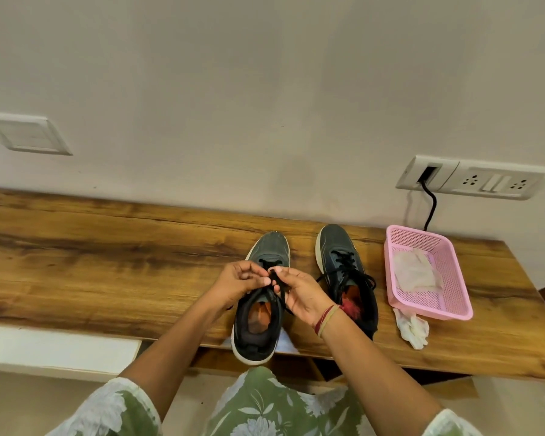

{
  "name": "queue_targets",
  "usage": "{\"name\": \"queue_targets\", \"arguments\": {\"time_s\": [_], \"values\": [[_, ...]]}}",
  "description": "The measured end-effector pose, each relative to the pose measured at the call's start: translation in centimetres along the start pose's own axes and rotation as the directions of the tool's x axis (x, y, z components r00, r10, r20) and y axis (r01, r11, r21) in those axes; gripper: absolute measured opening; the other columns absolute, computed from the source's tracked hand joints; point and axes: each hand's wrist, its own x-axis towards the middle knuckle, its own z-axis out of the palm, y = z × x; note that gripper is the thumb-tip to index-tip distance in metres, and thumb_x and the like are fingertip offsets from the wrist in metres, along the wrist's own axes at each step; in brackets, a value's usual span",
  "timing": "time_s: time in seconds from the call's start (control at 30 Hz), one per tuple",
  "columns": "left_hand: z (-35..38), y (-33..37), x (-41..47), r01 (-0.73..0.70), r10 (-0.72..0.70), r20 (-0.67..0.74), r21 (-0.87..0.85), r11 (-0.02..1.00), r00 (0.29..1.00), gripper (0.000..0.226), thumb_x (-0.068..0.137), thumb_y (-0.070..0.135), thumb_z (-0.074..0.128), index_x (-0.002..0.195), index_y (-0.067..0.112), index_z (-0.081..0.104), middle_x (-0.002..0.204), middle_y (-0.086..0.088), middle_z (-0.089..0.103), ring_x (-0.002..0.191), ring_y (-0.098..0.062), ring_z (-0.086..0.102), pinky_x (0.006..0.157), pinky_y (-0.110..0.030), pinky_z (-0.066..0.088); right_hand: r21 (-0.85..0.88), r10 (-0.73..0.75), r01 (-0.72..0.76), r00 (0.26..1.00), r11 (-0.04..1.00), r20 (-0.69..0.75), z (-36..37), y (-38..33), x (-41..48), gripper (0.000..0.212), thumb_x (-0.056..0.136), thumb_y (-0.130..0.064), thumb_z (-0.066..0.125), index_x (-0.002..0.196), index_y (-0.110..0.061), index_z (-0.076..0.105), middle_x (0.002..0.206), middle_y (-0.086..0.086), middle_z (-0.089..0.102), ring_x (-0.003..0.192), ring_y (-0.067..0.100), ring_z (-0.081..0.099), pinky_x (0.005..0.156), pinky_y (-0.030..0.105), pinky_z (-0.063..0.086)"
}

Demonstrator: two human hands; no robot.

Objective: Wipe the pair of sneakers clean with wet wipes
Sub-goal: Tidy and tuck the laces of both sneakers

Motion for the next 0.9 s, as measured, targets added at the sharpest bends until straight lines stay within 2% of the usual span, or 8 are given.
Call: {"name": "queue_targets", "arguments": {"time_s": [0.13, 0.3, 0.37, 0.47, 0.57, 0.67, 0.8, 0.9], "values": [[-0.7, -0.1, 0.3, 0.131, -0.13, 0.015, -0.057, 0.99, 0.991, 0.011, 0.083, -0.004, 0.064, 0.085, 0.006, 0.067, 0.066, -0.002, 0.07, 0.06, -0.013, 0.065, 0.055, -0.021, 0.05, -0.429, -0.185, 0.211, 0.977, 0.878, 0.103, -0.4, -0.7, 0.0, 0.008, 0.083, 0.001, 0.064, 0.088, -0.002, 0.069, 0.077, 0.006, 0.069, 0.072, 0.014, 0.063, 0.065, 0.018, 0.052], [-0.7, -0.3, 0.7, 0.149, -0.149, -0.063, -0.003, 0.989, 0.987, 0.009, 0.08, 0.003, 0.071, 0.082, 0.012, 0.069, 0.061, 0.004, 0.069, 0.053, -0.005, 0.058, 0.049, -0.014, 0.043, -0.875, -0.385, 0.365, 0.893, 0.318, 0.233, 0.1, -1.6, -0.2, 0.011, 0.074, -0.002, 0.075, 0.081, -0.01, 0.074, 0.075, -0.008, 0.065, 0.07, 0.007, 0.064, 0.071, 0.018, 0.052], [-0.5, -0.1, 0.5, 0.088, -0.087, -0.087, 0.005, 0.996, 0.992, 0.012, 0.079, -0.003, 0.071, 0.081, 0.009, 0.068, 0.061, 0.005, 0.07, 0.055, -0.003, 0.063, 0.054, -0.014, 0.049, -0.928, -0.471, 0.362, 0.836, 0.09, 0.281, 0.8, -1.3, -0.3, 0.007, 0.075, -0.005, 0.073, 0.08, -0.009, 0.073, 0.076, -0.005, 0.061, 0.07, 0.01, 0.062, 0.07, 0.021, 0.05], [-0.6, 0.1, 0.1, -0.025, 0.036, -0.153, 0.071, 0.997, 0.988, 0.017, 0.075, -0.006, 0.073, 0.076, 0.011, 0.07, 0.066, 0.005, 0.071, 0.063, -0.004, 0.066, 0.064, -0.017, 0.053, -0.935, -0.561, 0.346, 0.759, -0.084, 0.331, 1.4, -0.2, -0.6, 0.001, 0.076, -0.01, 0.069, 0.076, -0.01, 0.07, 0.079, 0.002, 0.059, 0.073, 0.018, 0.059, 0.062, 0.023, 0.04], [-0.4, -0.4, -0.4, -0.07, 0.105, -0.19, 0.185, 0.98, 0.976, 0.017, 0.075, 0.0, 0.076, 0.076, 0.016, 0.07, 0.075, -0.003, 0.071, 0.071, -0.009, 0.066, 0.069, -0.021, 0.054, -0.933, -0.611, 0.339, 0.716, -0.119, 0.338, 1.3, 1.0, -0.4, 0.005, 0.078, -0.014, 0.068, 0.075, -0.01, 0.066, 0.077, -0.001, 0.053, 0.073, 0.018, 0.055, 0.061, 0.023, 0.034], [0.1, -0.4, -0.9, -0.084, 0.138, -0.216, 0.242, 0.967, 0.967, 0.01, 0.082, 0.006, 0.071, 0.084, 0.017, 0.07, 0.08, -0.001, 0.07, 0.074, -0.009, 0.066, 0.071, -0.023, 0.054, -0.936, -0.671, 0.349, 0.68, -0.057, 0.295, 1.2, 1.4, 0.0, 0.008, 0.075, -0.013, 0.071, 0.072, -0.011, 0.064, 0.076, -0.004, 0.052, 0.07, 0.014, 0.054, 0.061, 0.022, 0.037], [-0.2, -0.4, -0.6, -0.009, 0.018, -0.145, 0.061, 0.998, 0.989, 0.022, 0.099, 0.009, 0.045, 0.11, 0.017, 0.062, 0.07, 0.002, 0.063, 0.045, -0.002, 0.05, 0.045, -0.016, 0.042, -0.906, -0.741, 0.388, 0.656, 0.17, 0.142, 0.8, 1.6, 0.2, 0.019, 0.07, -0.007, 0.075, 0.069, -0.021, 0.063, 0.071, -0.009, 0.058, 0.064, 0.005, 0.057, 0.064, 0.023, 0.05], [-0.5, -0.7, -0.3, 0.015, -0.012, -0.024, 0.153, 0.988, 1.0, 0.033, 0.097, -0.002, 0.044, 0.108, 0.021, 0.065, 0.06, 0.01, 0.066, 0.039, 0.0, 0.044, 0.04, -0.013, 0.037, -0.886, -0.745, 0.418, 0.653, 0.2, 0.139, 0.9, 1.7, 0.2, 0.025, 0.071, -0.006, 0.075, 0.071, -0.024, 0.057, 0.07, -0.007, 0.061, 0.065, 0.003, 0.058, 0.062, 0.013, 0.047]]}}
